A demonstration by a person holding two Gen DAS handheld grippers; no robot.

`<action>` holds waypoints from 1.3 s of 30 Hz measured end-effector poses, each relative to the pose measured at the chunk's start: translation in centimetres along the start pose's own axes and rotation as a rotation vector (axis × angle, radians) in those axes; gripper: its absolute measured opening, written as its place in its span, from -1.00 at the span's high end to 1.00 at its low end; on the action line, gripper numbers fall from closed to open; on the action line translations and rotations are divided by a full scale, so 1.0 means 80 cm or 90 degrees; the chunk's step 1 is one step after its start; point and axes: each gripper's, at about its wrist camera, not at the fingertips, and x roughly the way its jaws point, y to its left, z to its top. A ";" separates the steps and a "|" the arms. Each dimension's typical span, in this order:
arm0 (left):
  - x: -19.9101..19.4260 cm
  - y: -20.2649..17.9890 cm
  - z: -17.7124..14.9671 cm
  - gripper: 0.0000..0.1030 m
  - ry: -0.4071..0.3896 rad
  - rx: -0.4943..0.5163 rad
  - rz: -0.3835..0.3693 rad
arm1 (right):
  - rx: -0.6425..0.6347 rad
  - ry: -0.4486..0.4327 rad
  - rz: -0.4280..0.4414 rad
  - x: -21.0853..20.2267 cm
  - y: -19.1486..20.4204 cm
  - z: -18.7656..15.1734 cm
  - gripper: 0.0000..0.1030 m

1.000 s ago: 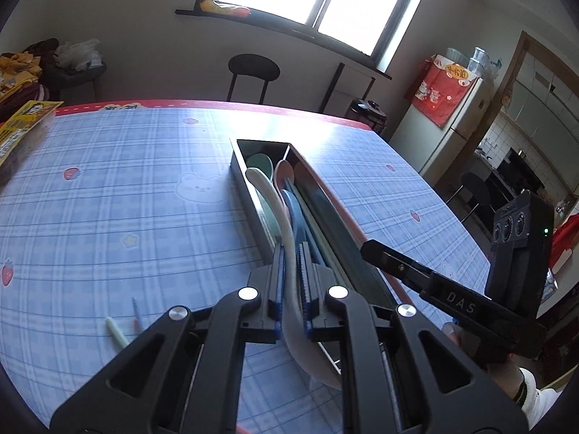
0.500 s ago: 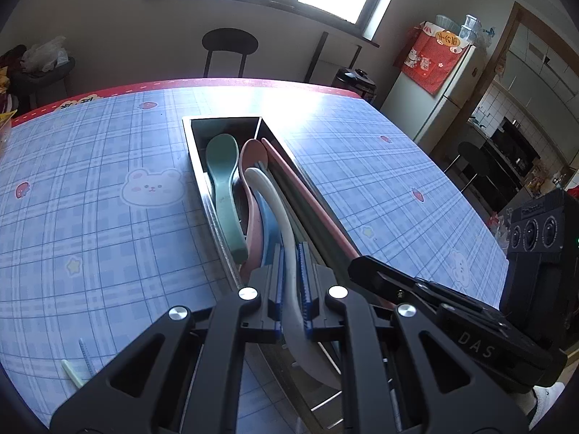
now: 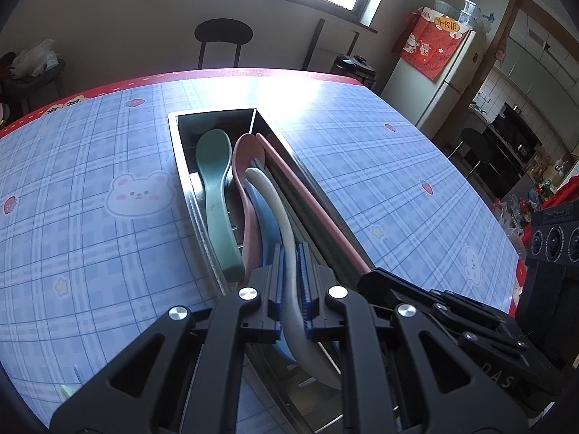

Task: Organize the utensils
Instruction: 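Lower both items into the tray and open both tools, then move both tools back to the loose chopsticks on the table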

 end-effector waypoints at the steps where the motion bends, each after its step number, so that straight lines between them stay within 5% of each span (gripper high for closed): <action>1: 0.001 0.000 0.001 0.77 0.001 0.001 0.001 | 0.000 0.000 0.000 0.000 0.000 0.000 0.87; 8: 0.005 0.001 0.000 0.76 0.002 0.001 0.017 | -0.001 -0.002 0.000 -0.001 -0.002 0.000 0.86; 16: -0.019 0.010 0.012 0.36 -0.033 -0.005 0.028 | -0.008 -0.024 0.001 -0.008 -0.001 0.003 0.73; 18: -0.034 0.015 0.013 0.13 -0.050 -0.010 0.035 | -0.020 -0.048 -0.004 -0.018 0.003 0.005 0.23; 21: -0.061 0.024 0.010 -0.17 -0.078 -0.018 0.052 | -0.045 -0.089 -0.019 -0.030 0.010 0.008 -0.27; 23: -0.080 0.030 0.005 -0.18 -0.090 -0.023 0.067 | -0.060 -0.107 -0.028 -0.036 0.014 0.009 -0.56; 26: -0.108 0.041 -0.006 -0.87 -0.108 -0.034 0.091 | -0.076 -0.126 -0.024 -0.042 0.019 0.008 -0.89; 39: -0.202 0.074 -0.107 -0.89 -0.063 -0.106 0.168 | -0.155 -0.086 -0.025 -0.036 0.056 -0.011 -0.89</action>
